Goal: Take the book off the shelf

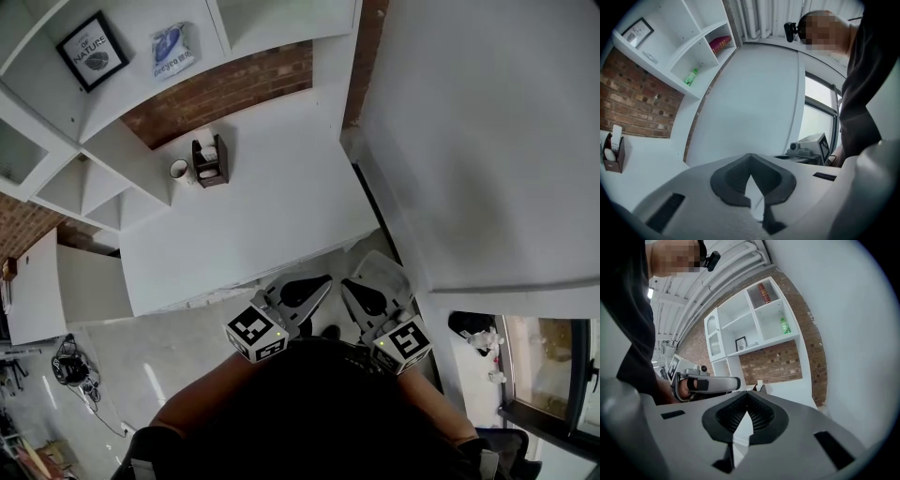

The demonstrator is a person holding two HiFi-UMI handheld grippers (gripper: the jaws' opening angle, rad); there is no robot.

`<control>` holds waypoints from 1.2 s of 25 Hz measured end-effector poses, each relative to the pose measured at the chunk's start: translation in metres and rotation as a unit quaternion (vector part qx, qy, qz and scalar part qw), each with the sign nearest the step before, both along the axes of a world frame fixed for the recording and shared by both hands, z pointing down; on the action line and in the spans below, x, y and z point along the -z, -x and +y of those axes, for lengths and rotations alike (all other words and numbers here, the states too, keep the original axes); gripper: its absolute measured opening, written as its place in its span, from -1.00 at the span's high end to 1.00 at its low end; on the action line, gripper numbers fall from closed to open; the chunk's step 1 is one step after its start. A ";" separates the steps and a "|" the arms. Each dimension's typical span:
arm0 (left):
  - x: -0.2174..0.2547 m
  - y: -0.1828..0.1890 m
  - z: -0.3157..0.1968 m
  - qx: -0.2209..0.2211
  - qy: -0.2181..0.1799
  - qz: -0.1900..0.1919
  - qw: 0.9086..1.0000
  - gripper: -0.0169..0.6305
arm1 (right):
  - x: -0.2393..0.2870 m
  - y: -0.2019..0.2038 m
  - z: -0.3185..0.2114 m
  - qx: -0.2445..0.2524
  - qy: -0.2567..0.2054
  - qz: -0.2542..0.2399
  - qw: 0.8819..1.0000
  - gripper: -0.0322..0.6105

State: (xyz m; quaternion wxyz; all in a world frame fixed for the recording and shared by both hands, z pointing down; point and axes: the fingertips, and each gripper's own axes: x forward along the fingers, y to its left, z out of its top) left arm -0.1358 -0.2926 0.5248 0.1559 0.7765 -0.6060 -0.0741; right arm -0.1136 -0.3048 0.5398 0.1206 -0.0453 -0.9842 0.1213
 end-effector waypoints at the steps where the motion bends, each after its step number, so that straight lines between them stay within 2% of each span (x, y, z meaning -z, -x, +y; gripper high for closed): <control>1: 0.001 0.011 -0.006 -0.002 -0.001 -0.002 1.000 0.93 | -0.001 0.009 -0.005 -0.003 0.005 0.001 1.000 0.85; 8: 0.007 0.085 -0.031 -0.015 -0.003 -0.004 1.000 0.93 | 0.006 0.084 -0.031 -0.015 0.004 -0.005 1.000 0.85; 16: 0.016 0.154 -0.034 -0.014 -0.019 -0.014 1.000 0.93 | 0.020 0.157 -0.038 -0.014 -0.016 -0.018 1.000 0.85; 26: 0.038 0.201 -0.052 0.009 -0.040 -0.010 0.999 0.93 | 0.050 0.213 -0.055 0.025 -0.052 -0.042 0.997 0.85; 30: 0.073 0.223 -0.070 0.028 -0.065 -0.045 0.996 0.93 | 0.087 0.236 -0.073 0.045 -0.079 -0.071 0.993 0.85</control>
